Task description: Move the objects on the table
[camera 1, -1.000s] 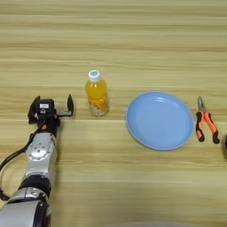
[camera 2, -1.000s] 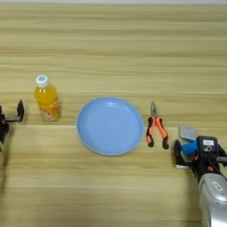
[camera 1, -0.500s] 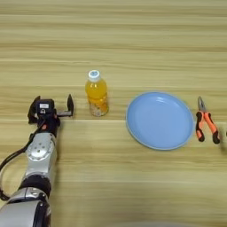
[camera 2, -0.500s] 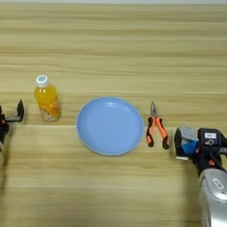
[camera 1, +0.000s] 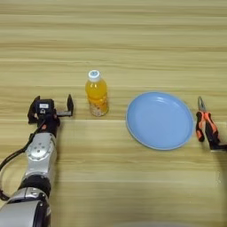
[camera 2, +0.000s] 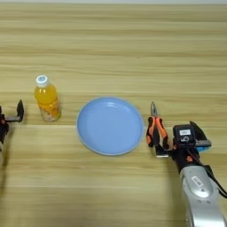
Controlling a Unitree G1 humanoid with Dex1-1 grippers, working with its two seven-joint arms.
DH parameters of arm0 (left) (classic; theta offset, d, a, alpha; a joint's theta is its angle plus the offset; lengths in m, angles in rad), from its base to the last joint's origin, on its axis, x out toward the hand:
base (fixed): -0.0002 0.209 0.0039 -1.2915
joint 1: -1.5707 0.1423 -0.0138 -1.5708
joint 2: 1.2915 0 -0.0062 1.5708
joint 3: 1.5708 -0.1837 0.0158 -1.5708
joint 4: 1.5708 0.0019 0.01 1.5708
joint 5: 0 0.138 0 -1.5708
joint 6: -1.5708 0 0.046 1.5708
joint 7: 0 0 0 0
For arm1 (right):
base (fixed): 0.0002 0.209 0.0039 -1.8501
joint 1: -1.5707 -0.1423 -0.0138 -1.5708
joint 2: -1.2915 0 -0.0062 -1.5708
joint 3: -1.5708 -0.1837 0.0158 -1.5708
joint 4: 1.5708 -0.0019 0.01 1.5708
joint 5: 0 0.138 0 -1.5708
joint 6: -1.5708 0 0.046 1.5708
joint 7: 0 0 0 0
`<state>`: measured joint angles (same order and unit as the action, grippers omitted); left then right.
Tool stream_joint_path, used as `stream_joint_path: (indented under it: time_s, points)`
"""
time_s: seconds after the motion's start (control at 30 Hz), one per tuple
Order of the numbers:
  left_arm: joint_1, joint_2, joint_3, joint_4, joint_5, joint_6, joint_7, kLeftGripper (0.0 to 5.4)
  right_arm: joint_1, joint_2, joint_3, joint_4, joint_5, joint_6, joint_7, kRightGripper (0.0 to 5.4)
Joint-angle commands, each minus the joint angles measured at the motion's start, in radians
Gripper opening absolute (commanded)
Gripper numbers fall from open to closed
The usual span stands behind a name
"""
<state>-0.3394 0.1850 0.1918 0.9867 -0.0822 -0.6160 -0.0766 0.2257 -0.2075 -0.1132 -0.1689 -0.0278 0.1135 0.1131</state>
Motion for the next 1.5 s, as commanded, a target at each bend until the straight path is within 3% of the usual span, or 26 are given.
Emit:
stream_joint_path:
  time_s: [0.03,0.4,1.07,1.5]
  points:
    - [-0.011,0.01,0.003,0.006,0.004,-0.003,-0.001,5.4,-0.016,-0.005,0.017,0.016,-0.02,-0.007,-0.003,5.37]
    - [-0.01,0.009,0.004,0.004,0.004,-0.004,0.001,5.4,-0.045,-0.014,0.067,0.111,-0.059,-0.002,0.008,5.37]
    - [-0.013,0.013,0.006,0.008,0.002,-0.002,-0.002,5.4,-0.054,-0.016,0.06,0.149,-0.053,-0.003,0.006,5.37]
    - [-0.015,0.012,0.006,0.009,0.003,-0.002,0.0,5.4,-0.101,-0.006,0.055,0.272,0.029,-0.023,0.069,5.37]
